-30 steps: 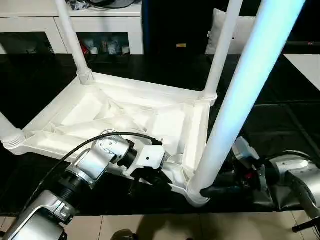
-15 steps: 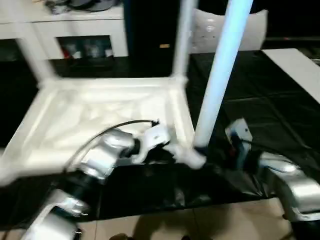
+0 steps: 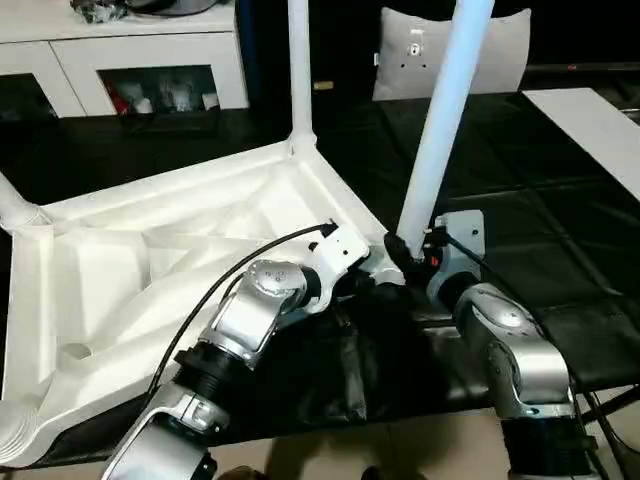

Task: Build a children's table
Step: Rotate leg to tighten

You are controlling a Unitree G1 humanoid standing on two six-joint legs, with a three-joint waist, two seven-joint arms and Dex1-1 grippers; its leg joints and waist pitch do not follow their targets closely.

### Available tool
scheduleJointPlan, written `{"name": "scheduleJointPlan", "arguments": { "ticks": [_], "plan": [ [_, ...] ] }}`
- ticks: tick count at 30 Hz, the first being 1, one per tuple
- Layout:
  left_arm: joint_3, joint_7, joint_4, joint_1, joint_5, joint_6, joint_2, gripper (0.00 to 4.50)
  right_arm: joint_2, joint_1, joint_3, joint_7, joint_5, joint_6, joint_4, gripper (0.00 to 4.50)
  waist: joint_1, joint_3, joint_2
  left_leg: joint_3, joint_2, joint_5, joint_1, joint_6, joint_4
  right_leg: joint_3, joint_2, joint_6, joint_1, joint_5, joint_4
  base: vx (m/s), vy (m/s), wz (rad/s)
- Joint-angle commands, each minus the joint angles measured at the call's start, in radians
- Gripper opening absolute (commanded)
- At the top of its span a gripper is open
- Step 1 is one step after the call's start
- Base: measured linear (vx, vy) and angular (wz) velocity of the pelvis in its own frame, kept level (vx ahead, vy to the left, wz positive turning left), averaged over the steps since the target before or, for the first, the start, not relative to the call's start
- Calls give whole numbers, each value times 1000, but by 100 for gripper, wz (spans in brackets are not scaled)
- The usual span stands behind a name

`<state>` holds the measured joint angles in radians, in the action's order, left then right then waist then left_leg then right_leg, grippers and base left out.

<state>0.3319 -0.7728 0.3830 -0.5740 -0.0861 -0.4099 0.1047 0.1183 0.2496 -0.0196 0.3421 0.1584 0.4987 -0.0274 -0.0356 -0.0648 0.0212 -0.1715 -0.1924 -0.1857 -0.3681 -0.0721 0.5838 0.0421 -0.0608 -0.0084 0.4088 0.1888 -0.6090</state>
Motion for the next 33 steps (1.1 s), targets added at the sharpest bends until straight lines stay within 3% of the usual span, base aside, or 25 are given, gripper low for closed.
{"name": "scheduleJointPlan", "arguments": {
  "ticks": [1, 3, 6, 9, 15, 16, 21, 30, 33],
  "plan": [
    [17, -75, -41, -4, 29, 66, 20, 0, 45, -17, 32, 101, 39, -8, -33, 333, -11, 59, -12, 6, -22, -153, 1, 56, -61, -42, -65, -192, -61, 159, 81, 0, 0, 0],
    [29, -141, -44, 8, 35, 103, 63, 0, 117, -30, 26, 197, 69, -29, -40, 344, -12, 58, -13, 7, -23, -155, -1, 60, -61, -42, -67, -188, -65, 170, 81, 0, 0, 0],
    [38, -200, -44, 14, 42, 128, 98, 0, 178, -39, 24, 288, 92, -37, -47, 377, -14, 57, -11, 5, -26, -167, 3, 60, -61, -41, -66, -194, -59, 192, 83, 0, 0, 0],
    [62, -313, -37, 17, 57, 206, 157, 0, 291, -50, 36, 466, 116, -68, -47, 393, -28, 58, -12, 6, -30, -176, 6, 65, -60, -43, -69, -186, -58, 210, 83, 0, 0, 0],
    [101, -480, -35, 16, 79, 292, 237, 0, 422, -50, 54, 685, 186, -73, -34, 444, -47, 60, -14, 5, -33, -162, 7, 76, -59, -43, -72, -204, -57, 192, 77, 0, 0, 0],
    [113, -521, -38, 16, 81, 310, 257, 0, 449, -47, 65, 736, 195, -72, -31, 444, -47, 60, -17, 4, -34, -159, 7, 78, -58, -43, -71, -206, -58, 187, 77, 0, 0, 0],
    [145, -649, -67, 19, 110, 347, 304, 0, 515, -40, 113, 896, 210, -102, -20, 444, -61, 61, -16, 4, -36, -154, 7, 79, -57, -40, -73, -224, -57, 176, 71, 0, 0, 0],
    [189, -738, -97, 25, 119, 391, 329, 0, 555, -24, 177, 1067, 265, -78, -10, 382, -76, 63, -23, 2, -40, -153, 9, 78, -55, -41, -76, -225, -56, 207, 70, 0, 0, 0],
    [189, -744, -96, 25, 118, 397, 330, 0, 554, -24, 186, 1084, 269, -73, -8, 343, -78, 64, -22, 2, -39, -149, 8, 75, -55, -40, -75, -221, -55, 212, 70, 0, 0, 0]
  ]
}}
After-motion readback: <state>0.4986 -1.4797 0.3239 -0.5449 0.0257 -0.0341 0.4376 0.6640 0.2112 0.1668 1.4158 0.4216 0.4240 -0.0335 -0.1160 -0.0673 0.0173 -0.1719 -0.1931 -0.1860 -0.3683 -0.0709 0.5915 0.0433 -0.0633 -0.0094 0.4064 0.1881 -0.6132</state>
